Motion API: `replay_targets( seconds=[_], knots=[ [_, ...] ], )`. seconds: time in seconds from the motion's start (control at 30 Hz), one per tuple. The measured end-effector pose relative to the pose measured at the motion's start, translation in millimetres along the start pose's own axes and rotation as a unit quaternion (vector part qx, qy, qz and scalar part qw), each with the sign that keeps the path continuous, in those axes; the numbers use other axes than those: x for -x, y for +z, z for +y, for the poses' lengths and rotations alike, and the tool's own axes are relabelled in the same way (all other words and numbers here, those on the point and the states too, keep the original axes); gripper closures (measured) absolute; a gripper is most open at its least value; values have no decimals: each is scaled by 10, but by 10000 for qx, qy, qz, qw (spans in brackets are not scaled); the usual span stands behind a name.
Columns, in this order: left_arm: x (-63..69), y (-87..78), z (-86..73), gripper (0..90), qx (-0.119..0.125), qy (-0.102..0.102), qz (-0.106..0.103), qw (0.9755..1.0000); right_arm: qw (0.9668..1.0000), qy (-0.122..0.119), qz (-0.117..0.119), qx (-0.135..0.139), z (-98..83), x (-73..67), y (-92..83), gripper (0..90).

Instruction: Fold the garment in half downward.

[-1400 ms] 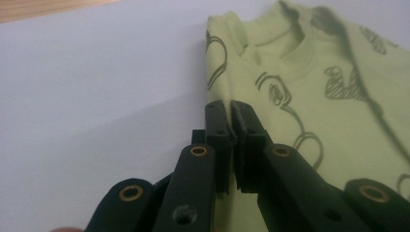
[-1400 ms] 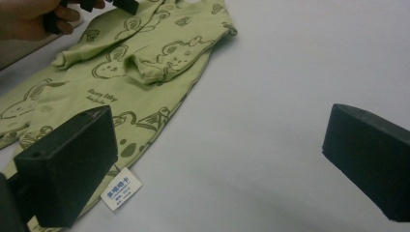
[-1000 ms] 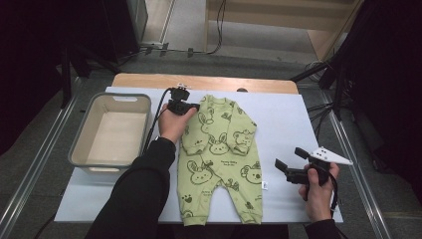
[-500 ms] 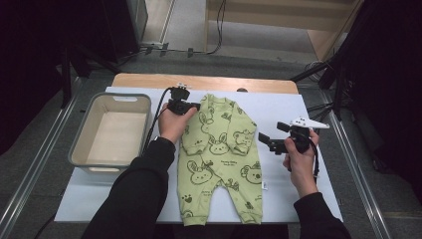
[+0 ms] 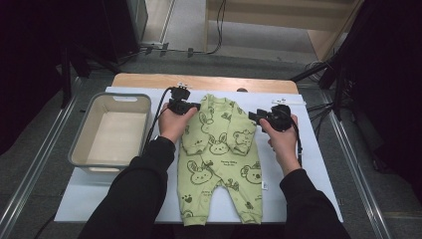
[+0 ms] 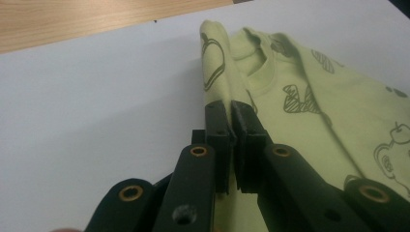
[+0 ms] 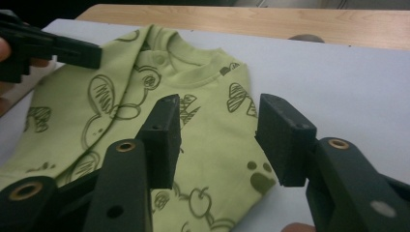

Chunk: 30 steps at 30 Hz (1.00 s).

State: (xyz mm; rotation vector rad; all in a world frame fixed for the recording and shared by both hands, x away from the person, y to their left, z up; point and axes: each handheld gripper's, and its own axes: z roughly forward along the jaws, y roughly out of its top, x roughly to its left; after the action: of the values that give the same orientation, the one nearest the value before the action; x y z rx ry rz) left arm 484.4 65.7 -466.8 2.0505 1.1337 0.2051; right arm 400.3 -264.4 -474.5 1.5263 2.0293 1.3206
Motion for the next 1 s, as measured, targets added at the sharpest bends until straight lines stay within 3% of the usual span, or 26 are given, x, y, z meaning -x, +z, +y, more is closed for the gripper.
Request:
replay_targets(
  seconds=[0.27,0.37,0.57,0.63,0.8,1.0],
  knots=[
    [-22,-4,-5,862,-7,2,-36,10000,9994,-138,-184,-267,124,159,377,534],
    [-28,4,-10,861,-5,-2,-84,10000,9993,-43,-59,-369,146,213,487,533],
    [-40,7,-15,860,-6,58,-99,9999,9979,-88,-78,-632,137,246,698,530],
    [-46,5,-15,860,-8,75,-108,9999,9968,-157,-196,-763,143,239,752,530],
    [-52,5,-17,860,18,70,-140,9999,9969,47,-79,-775,157,278,851,531],
    [-68,14,-25,859,11,50,-150,9999,9967,-13,94,-802,169,256,917,541]
  ],
)
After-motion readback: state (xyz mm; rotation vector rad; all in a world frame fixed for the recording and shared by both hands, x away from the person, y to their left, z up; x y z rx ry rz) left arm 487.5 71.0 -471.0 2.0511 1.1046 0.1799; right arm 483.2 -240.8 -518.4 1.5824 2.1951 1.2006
